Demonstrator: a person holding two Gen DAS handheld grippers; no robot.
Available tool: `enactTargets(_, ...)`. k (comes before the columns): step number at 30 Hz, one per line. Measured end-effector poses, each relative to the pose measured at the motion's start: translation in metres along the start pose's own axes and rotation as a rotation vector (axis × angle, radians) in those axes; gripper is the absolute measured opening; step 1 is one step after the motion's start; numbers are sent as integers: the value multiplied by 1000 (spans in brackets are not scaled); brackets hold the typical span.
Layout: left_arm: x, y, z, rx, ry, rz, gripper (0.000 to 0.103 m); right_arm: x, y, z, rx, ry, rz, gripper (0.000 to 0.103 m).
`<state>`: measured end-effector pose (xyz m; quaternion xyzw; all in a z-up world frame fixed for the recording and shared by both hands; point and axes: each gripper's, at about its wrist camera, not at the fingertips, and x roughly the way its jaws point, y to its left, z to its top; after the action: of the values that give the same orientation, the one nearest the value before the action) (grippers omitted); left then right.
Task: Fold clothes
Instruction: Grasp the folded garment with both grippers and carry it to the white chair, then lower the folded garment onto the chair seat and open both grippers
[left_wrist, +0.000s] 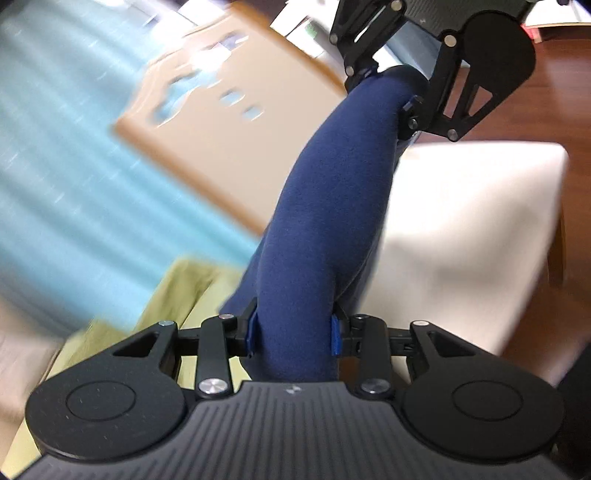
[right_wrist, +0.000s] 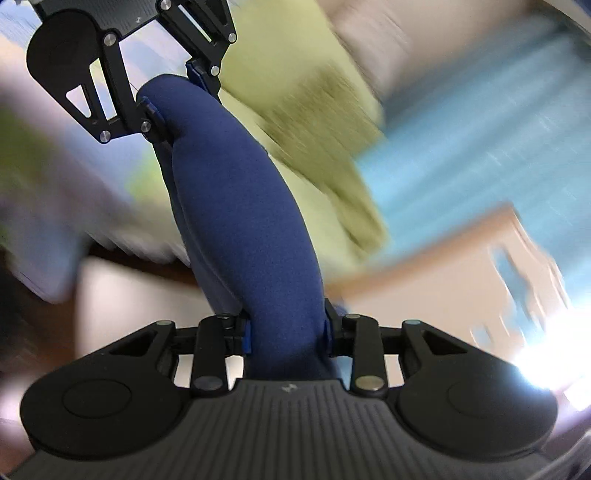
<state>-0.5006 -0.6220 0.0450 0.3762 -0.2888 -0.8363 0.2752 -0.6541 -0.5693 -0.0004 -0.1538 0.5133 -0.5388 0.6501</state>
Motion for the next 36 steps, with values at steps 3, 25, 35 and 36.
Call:
enactTargets(3, 66, -41, 0, 44, -2, -121, 41, 34, 18, -64, 56, 90, -66, 30)
enactTargets(25, 28, -40, -49, -338, 12, -315, 64, -41, 81, -151, 616, 131, 136, 49)
enactTargets(35, 60, -48, -35, -426, 45, -316, 63, -16, 73, -171, 966, 121, 65, 32)
enactTargets(36, 57, -52, -35, -415, 45, -315, 63, -13, 72, -174, 956, 136, 60, 32)
